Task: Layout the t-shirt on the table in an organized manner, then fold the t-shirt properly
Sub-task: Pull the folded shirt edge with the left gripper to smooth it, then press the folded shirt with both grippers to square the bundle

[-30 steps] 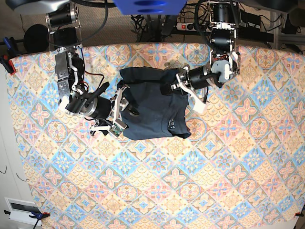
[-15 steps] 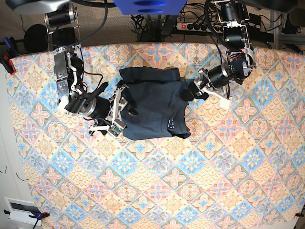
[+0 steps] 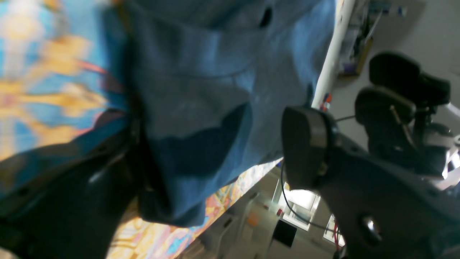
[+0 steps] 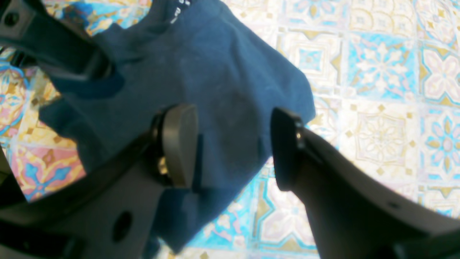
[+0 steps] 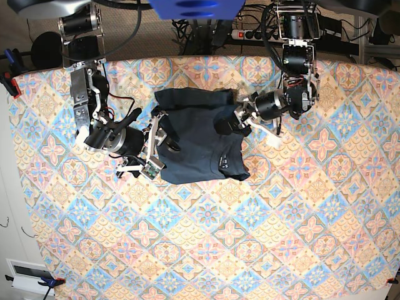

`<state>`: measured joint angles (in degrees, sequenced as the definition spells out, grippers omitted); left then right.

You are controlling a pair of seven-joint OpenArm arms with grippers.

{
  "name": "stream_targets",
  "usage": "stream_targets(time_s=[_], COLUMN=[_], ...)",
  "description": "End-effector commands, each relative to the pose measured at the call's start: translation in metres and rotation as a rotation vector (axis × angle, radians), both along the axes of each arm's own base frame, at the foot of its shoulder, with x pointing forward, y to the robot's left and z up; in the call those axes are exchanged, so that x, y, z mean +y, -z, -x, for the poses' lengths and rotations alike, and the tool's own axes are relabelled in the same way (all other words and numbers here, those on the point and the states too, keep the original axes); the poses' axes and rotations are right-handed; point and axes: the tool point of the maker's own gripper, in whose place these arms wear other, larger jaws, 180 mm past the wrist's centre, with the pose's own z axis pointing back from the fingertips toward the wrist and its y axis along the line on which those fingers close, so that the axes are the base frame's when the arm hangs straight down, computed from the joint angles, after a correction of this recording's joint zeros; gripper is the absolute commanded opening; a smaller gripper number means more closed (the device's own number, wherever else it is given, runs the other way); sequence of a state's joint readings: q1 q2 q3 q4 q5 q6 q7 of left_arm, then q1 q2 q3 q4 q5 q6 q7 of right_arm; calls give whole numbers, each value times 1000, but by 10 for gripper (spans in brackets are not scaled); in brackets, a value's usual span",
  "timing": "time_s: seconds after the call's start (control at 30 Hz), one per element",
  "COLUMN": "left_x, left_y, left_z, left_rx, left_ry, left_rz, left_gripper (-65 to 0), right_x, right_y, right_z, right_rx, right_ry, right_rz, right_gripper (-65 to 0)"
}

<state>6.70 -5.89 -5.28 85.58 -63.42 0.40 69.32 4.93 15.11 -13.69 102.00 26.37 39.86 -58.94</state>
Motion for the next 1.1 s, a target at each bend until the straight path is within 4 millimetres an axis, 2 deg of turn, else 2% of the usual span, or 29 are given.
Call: stream_targets(time_s=[0.0, 0.07, 0.13, 0.2, 0.27, 0.3, 0.43, 0.53, 0.7, 0.73, 0.83, 0.93, 1.0, 1.07], left_x=[-10, -22, -31, -33, -32, -32, -34, -45, -46, -44, -56, -53, -45, -38], left_y=[-13, -30, -45, -53, -57, -56, -49, -46, -46, -45, -43, -30, -14, 0], left_z=[-3, -3, -2, 6, 11, 13, 25, 34, 35, 38, 47, 52, 54, 56], left_rx=[-35, -131, -236, -295, -311, -307, -279, -266, -265, -261, -255, -233, -195, -165], left_ry=[29, 90, 155, 186, 188, 189, 201, 235, 250, 271, 392, 432, 438, 444], left_rz=[31, 40, 40, 35, 30, 26, 29, 40, 36, 26, 10, -38, -82, -131], left_gripper=[-335, -454, -492, -529, -639, -650, -650, -650, -650, -650, -650, -650, -650, -650], right_x=[2, 2, 2, 3, 2, 2, 2, 2, 2, 2, 1, 1, -1, -14], right_y=[-17, -17, -17, -17, -17, -16, -16, -16, -16, -16, -16, -18, -18, -17], right_z=[-9, -9, -9, -9, -9, -9, -9, -9, -9, -9, -10, -12, -13, -19], right_rx=[-51, -51, -51, -52, -50, -47, -48, -48, -48, -49, -49, -54, -56, -53], right_ry=[-6, -6, -6, -6, -5, -4, -4, -4, -4, -4, -2, -2, 6, 48], right_rz=[-33, -33, -33, -34, -34, -33, -34, -34, -34, -33, -32, -32, -32, -32], right_gripper=[-336, -336, -336, -336, -336, -336, -336, -336, -336, -336, -336, -336, -336, -336])
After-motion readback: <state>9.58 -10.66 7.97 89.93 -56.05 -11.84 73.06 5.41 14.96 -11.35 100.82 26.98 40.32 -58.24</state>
